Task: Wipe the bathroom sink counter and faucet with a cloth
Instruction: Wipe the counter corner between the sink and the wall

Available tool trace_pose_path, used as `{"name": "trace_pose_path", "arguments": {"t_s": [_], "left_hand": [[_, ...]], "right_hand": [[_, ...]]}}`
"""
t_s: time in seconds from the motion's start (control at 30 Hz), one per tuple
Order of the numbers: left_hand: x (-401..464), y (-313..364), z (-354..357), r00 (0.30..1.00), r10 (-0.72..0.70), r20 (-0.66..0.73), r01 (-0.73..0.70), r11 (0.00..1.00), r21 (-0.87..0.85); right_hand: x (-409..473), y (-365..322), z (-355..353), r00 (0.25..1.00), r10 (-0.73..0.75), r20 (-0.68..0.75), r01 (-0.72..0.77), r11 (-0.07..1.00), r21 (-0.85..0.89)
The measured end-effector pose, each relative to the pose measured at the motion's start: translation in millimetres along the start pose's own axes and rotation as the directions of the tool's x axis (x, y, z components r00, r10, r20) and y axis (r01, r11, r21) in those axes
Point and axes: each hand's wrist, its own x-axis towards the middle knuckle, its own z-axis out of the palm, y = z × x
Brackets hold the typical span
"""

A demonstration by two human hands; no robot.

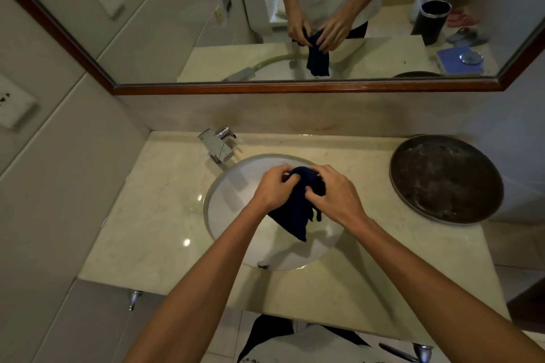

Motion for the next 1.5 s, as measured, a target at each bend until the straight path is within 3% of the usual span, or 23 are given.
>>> {"name": "trace_pose_path", "arguments": {"t_s": [0.2, 0.33, 0.5, 0.67, 0.73, 0.83, 0.93, 1.03, 1.13, 1.23, 1.3, 1.37, 1.4, 1.5], "left_hand": [[-23.0, -12.2, 2.2, 0.986, 0.038, 0.162, 0.011, 0.956, -0.293], [-24.7, -25.1, 6.3, 0.985, 0.008, 0.171, 0.044, 0.952, -0.302], [-9.1, -16.7, -24.6, 0.981, -0.025, 0.192, 0.091, 0.936, -0.341], [-6.5, -17.9, -42.4, 0.978, -0.034, 0.206, 0.091, 0.957, -0.275], [-9.2, -20.1, -40.8, 0.986, -0.070, 0.152, 0.112, 0.952, -0.286], [-6.3, -24.4, -28.0, 0.972, -0.237, -0.003, 0.218, 0.900, -0.376], [-3.1, -14.8, -13.2, 0.909, -0.415, -0.042, 0.325, 0.768, -0.551], [-7.7, -16.5, -15.3, 0.922, -0.382, -0.060, 0.295, 0.794, -0.532], [-16.3, -41.6, -39.6, 0.955, -0.293, -0.037, 0.242, 0.848, -0.472], [-26.0, -60.6, -72.2, 0.969, -0.223, 0.102, 0.244, 0.841, -0.483], [-27.9, -75.2, -92.1, 0.968, -0.175, 0.180, 0.246, 0.800, -0.548], [-25.9, -94.4, -112.6, 0.968, -0.155, 0.198, 0.246, 0.742, -0.624], [-23.4, -105.3, -123.4, 0.967, -0.166, 0.194, 0.254, 0.708, -0.659], [-15.2, -140.3, -156.1, 0.957, -0.232, 0.175, 0.285, 0.635, -0.718]], "right_hand": [[27.7, -10.3, -20.1, 0.988, 0.019, -0.152, -0.014, 0.999, 0.035], [39.7, -13.7, -34.8, 0.989, 0.041, -0.144, -0.036, 0.999, 0.035], [53.0, 4.6, -53.1, 0.974, 0.223, -0.050, -0.207, 0.955, 0.213], [54.4, 1.6, -50.8, 0.973, 0.228, 0.030, -0.228, 0.939, 0.258], [50.4, -3.4, -44.0, 0.972, 0.236, -0.001, -0.227, 0.936, 0.268], [33.8, -17.9, -19.6, 0.967, 0.231, -0.107, -0.199, 0.949, 0.243], [11.8, -33.7, 20.7, 0.989, 0.072, -0.128, -0.049, 0.984, 0.171], [0.6, -34.8, 48.1, 0.997, -0.064, 0.035, 0.054, 0.973, 0.224], [9.2, -24.0, 44.3, 0.990, 0.000, 0.140, -0.069, 0.872, 0.485], [32.3, -11.1, 36.3, 0.987, 0.082, 0.142, -0.139, 0.879, 0.457], [46.0, -13.6, 37.0, 0.923, 0.068, 0.378, -0.249, 0.856, 0.454], [56.1, -22.2, 47.0, 0.806, 0.057, 0.589, -0.385, 0.806, 0.449], [60.6, -30.4, 53.5, 0.772, 0.044, 0.634, -0.408, 0.800, 0.441], [74.0, -54.8, 86.2, 0.769, 0.060, 0.636, -0.430, 0.785, 0.446]]}}
